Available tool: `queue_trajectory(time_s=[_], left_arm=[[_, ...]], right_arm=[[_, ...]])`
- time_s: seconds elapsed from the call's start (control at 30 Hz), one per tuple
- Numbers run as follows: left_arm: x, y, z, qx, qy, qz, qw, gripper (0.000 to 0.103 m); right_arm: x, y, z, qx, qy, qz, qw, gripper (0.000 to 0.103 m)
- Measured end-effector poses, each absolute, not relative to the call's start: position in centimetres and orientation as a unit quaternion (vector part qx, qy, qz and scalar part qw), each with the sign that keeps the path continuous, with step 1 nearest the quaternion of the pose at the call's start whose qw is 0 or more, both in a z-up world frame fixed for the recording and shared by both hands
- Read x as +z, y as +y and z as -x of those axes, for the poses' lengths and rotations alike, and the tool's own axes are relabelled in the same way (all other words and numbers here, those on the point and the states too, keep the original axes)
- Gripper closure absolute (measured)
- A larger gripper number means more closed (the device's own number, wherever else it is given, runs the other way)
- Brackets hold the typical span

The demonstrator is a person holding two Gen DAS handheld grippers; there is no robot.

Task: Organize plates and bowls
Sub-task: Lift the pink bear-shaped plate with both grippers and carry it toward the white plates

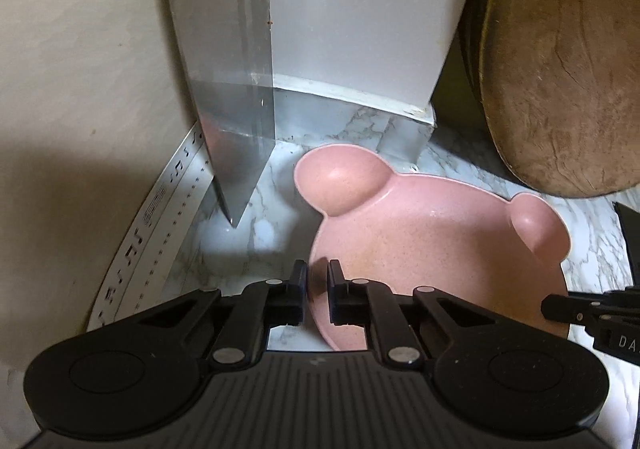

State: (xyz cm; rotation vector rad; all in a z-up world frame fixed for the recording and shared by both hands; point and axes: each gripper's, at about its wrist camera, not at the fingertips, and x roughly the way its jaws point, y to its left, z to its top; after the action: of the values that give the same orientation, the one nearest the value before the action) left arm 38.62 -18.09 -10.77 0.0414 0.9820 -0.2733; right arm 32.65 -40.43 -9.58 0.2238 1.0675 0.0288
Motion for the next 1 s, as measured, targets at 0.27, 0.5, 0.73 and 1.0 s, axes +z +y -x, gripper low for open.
queue_trajectory(time_s=[0.27, 0.5, 0.73, 1.0], left_arm=[[-9.2, -17.0, -36.1, -0.134, 0.469, -0.014, 0.873, 0.093], [-7.6, -15.9, -33.3, -0.143, 0.461, -0.008, 0.876, 0.093], [-5.7, -14.6, -29.8, -0.149, 0.449, -0.008, 0.881, 0.093], [-4.2, -13.1, -25.7, -0.149, 0.442, -0.005, 0.885, 0.093]], right_arm=[[-8.0, -40.3, -30.5, 0.027, 0.502, -0.110, 0.857, 0.089], [-6.2, -39.9, -28.1, 0.036, 0.493, -0.101, 0.864, 0.089], [-4.0, -38.9, -25.2, 0.047, 0.480, -0.098, 0.870, 0.089], [-2.4, -37.8, -21.7, 0.061, 0.468, -0.091, 0.877, 0.089]])
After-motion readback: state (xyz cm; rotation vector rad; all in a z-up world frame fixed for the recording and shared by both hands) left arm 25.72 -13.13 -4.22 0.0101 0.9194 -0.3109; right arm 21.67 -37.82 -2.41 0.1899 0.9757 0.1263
